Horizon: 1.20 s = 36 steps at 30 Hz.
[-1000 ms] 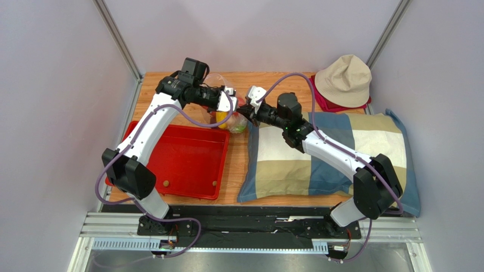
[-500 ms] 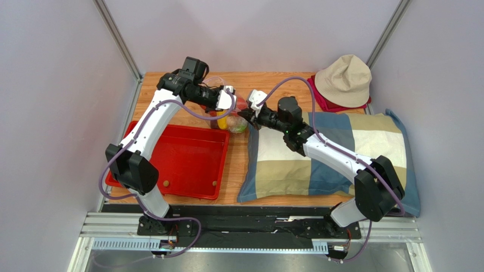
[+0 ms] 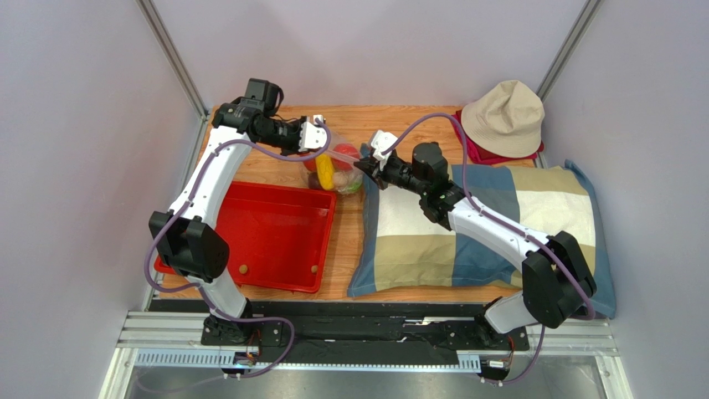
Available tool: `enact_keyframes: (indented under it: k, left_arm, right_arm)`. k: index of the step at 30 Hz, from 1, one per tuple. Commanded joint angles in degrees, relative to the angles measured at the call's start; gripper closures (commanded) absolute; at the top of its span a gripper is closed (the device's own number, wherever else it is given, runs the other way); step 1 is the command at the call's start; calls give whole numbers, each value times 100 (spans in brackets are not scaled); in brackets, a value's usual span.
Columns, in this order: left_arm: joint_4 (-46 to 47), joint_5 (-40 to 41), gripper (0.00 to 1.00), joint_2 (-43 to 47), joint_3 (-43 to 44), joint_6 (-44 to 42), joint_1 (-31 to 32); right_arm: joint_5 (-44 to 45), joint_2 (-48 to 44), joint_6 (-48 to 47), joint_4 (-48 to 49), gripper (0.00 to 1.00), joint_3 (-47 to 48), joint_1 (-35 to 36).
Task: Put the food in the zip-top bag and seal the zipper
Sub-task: Zip the zipper food storage bag at the center of the board, then place the zipper food storage bag at the center of the board.
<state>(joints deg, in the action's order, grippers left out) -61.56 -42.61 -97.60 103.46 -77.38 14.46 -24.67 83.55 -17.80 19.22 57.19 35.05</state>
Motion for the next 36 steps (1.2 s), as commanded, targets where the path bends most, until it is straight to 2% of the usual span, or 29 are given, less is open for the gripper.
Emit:
enact_keyframes:
  k: [1,18,25,29,36]
  left_arm:
    - [144,684,98,136,148,-163,-504]
    - [1084,1308,99,-162,403,56,-1331]
    - [1190,1404,100,-426,737,294,-1411]
    - [1654,1492,100,-479,772,758,-1411]
    - [2903,2072,100,-488,957,1796,-1411]
  right_arm:
    - [322,-401,-13,266,100,-76,-165]
    - [691,-252,22,336,100,55,-560]
    - [682,21,23,468,100,328,-622]
    - [761,275,40,661,100,521,-648]
    - [744,821,330,1013,100,1478,-640]
